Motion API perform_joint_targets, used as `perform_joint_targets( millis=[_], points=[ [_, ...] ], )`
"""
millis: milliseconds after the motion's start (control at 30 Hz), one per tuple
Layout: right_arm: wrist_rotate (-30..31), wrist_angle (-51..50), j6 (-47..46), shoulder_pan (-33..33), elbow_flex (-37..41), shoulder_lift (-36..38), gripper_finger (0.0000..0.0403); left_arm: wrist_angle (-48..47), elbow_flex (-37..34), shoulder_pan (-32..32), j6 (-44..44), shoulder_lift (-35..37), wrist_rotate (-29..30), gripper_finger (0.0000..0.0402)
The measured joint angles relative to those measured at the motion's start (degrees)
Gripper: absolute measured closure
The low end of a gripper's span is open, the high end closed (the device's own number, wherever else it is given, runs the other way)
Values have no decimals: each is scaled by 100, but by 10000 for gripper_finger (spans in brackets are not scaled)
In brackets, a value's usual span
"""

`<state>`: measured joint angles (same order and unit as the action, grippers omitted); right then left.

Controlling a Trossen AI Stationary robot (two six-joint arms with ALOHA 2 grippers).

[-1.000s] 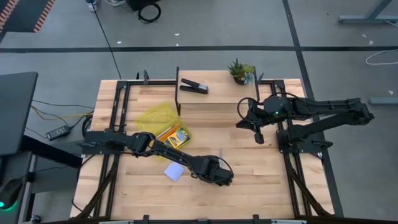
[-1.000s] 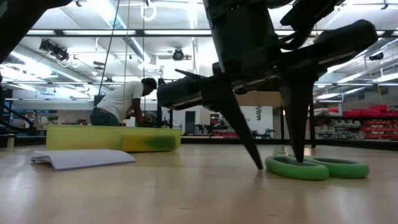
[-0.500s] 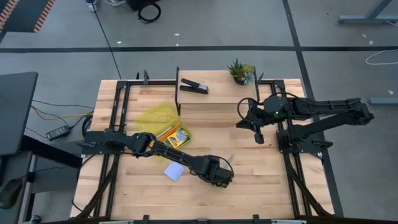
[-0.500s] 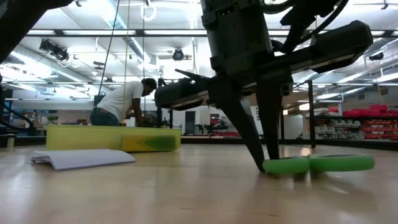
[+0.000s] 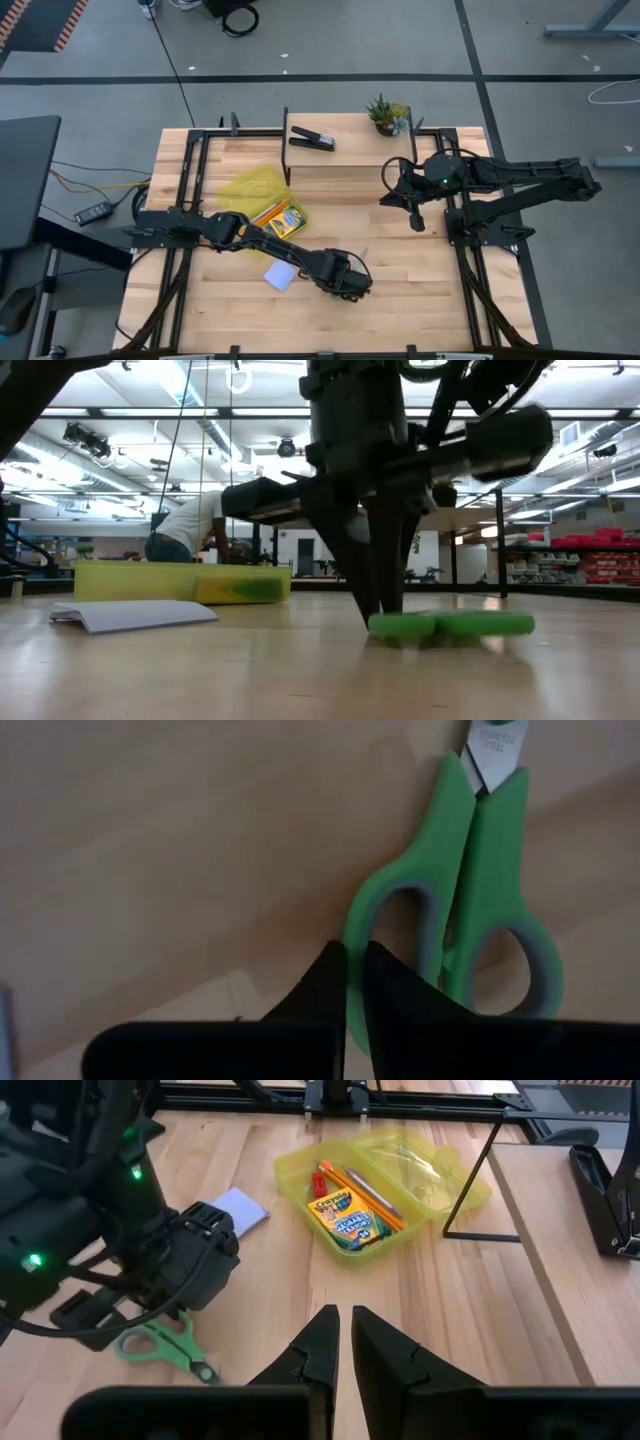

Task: Pack school essentials
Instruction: Put the green scissor into the yellow supply box

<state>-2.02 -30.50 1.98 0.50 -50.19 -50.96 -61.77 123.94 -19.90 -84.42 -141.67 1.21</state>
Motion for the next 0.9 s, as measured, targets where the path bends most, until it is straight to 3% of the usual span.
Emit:
perform_joint_targets(
  millis=[200, 367, 767, 900],
  points=[
    [-84, 3, -2, -1, 0, 2, 364, -246, 42, 19, 251, 226, 91, 389],
    [-126, -9, -44, -1, 0, 2, 364, -987, 44, 41, 470, 421, 163, 383],
    [-155, 4, -118, 1, 0, 0, 364, -2760, 52, 148, 1845, 923, 541, 386],
    [-155, 0, -177, 1, 0, 0, 364, -2797, -251, 189, 2462, 1226, 724, 388]
  ],
)
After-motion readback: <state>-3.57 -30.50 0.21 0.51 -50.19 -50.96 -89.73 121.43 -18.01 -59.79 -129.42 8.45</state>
